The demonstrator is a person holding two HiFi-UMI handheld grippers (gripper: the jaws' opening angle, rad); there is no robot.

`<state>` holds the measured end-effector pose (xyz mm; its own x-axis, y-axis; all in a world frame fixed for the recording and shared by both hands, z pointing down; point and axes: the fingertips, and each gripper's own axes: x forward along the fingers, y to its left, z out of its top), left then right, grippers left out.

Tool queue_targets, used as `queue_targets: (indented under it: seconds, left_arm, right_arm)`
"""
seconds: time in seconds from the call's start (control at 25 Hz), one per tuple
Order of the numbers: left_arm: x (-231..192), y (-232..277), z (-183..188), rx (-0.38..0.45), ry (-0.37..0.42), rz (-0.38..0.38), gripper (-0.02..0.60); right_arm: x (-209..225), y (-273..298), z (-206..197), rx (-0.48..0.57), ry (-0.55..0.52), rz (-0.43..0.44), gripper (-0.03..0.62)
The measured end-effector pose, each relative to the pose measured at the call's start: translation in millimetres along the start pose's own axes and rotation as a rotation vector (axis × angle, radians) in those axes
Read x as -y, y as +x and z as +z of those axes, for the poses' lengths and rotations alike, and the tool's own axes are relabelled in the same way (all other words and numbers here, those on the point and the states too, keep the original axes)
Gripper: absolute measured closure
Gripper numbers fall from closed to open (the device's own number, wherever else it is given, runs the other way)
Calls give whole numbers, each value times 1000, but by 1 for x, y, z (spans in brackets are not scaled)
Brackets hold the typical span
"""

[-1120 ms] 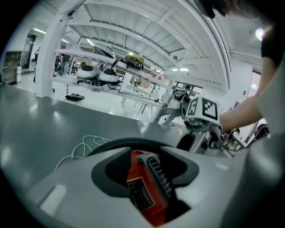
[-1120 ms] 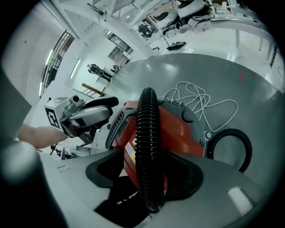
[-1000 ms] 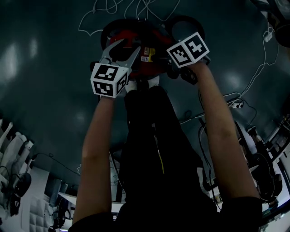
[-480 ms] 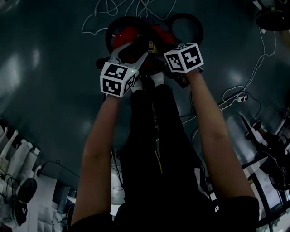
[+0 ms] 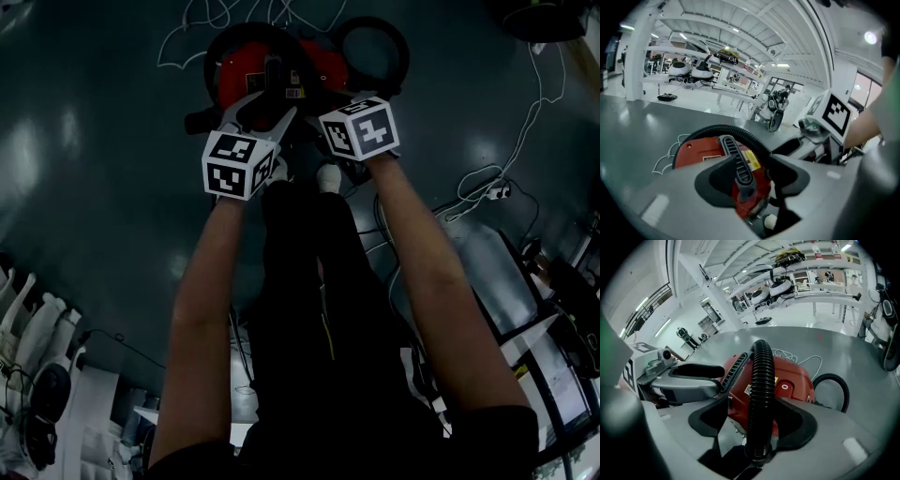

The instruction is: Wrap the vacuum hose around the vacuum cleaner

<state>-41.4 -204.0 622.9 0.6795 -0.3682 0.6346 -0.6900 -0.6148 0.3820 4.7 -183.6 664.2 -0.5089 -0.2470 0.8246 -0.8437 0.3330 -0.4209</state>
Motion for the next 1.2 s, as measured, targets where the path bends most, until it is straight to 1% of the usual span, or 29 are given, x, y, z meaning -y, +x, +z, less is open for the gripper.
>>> queue_targets:
  seconds: [0.08, 0.16, 0.24, 0.28, 0.32, 0.36, 0.4, 0.52, 0.6, 0.76, 0.88, 0.92, 1.0, 1.12, 1.2]
  left_arm:
    - [2, 2, 2, 15, -9, 30, 376]
    - [3, 3, 5, 33, -20, 45, 374]
    - [7, 3, 6, 36, -26, 42, 376]
    - [10, 3, 6, 31, -22, 42, 376]
    - [11, 3, 5, 24, -16, 44, 376]
    - [12, 4, 3, 17, -10, 48, 376]
    - [12, 4, 2, 12, -8, 51, 376]
    - [10, 4, 0, 12, -11, 63, 376]
    - [9, 5, -1, 12, -10, 74, 376]
    - [9, 9, -3, 9, -11, 83, 376]
    - [9, 10, -2, 8, -3, 90, 373]
    - [10, 11, -2, 8, 0, 93, 371]
    - [12, 11, -1, 8, 5, 95, 370]
    - [11, 13, -1, 6, 19, 100, 365]
    - [10, 14, 0, 8, 21, 102, 364]
  right_arm:
    - [-1, 0, -2, 9, 26, 11, 289]
    - [-6, 1, -5, 17, 57, 55, 271]
    - [-10, 2, -14, -10, 78, 98, 249]
    - [-8, 2, -22, -42, 80, 94, 254]
    - [-3, 2, -31, -73, 73, 74, 266]
    - [1, 2, -39, -89, 66, 55, 258]
    - [4, 2, -44, -86, 69, 46, 261]
    - [10, 1, -46, -52, 109, 54, 258]
    - [11, 0, -46, -44, 107, 51, 243]
    - [19, -2, -43, -8, 49, -6, 215]
    - [29, -5, -41, 15, 58, -43, 209]
    - [34, -7, -40, 26, 64, -59, 188]
    - [41, -11, -38, 45, 69, -77, 186]
    - [51, -15, -35, 58, 53, -124, 180]
    - [55, -17, -34, 70, 38, -153, 162]
